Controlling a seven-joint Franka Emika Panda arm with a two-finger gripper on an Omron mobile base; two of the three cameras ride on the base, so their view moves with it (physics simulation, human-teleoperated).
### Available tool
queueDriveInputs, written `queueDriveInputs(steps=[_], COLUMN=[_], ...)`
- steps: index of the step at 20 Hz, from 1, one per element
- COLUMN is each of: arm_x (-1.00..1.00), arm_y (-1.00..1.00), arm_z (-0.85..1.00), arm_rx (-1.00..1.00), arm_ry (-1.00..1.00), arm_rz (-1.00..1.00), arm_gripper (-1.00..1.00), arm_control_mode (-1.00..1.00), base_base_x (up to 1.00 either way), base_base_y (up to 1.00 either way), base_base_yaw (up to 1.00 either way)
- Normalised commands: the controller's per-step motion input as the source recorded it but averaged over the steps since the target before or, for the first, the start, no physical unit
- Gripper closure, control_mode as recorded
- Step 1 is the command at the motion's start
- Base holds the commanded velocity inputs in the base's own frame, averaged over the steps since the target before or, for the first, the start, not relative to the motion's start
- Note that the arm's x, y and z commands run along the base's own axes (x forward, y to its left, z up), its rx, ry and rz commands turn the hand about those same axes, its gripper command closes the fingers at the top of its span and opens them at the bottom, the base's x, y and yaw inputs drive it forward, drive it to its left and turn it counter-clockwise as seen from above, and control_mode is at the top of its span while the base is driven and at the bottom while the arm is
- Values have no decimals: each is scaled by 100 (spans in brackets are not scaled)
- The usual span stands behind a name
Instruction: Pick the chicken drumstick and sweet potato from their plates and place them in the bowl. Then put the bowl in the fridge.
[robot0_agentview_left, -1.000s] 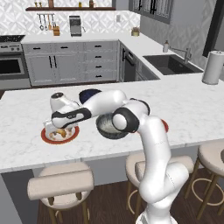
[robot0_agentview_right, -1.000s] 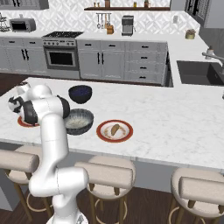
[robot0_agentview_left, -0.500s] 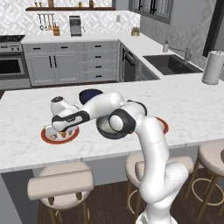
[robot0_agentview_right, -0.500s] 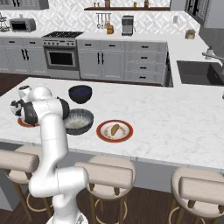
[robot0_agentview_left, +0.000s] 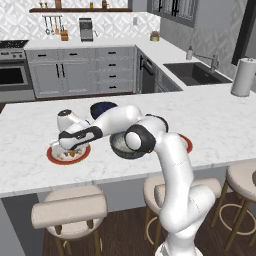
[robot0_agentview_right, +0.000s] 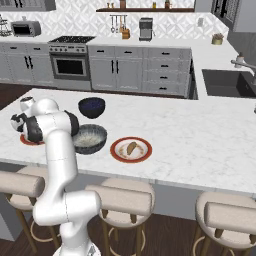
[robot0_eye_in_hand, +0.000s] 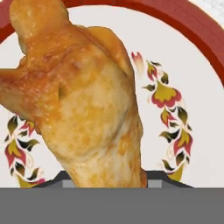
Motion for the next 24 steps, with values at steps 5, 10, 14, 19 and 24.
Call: queueDriveInputs(steps=[5,10,14,19,24], arm_x=[-14,-62,-55,-27,-20], arm_y=[-26,-54,-79,-100,-100], arm_z=[55,57,64,74,67], arm_rx=[2,3,7,16,22], arm_ry=[-11,-7,-3,0,6], arm_rz=[-3,0,0,-5,-6], arm_gripper=[100,100,100,100,100], arm_control_mode=[-100,-100,-100,-100,-100], base_base_x=[0,0,0,0,0], base_base_y=[0,0,0,0,0], base_base_yaw=[0,0,0,0,0])
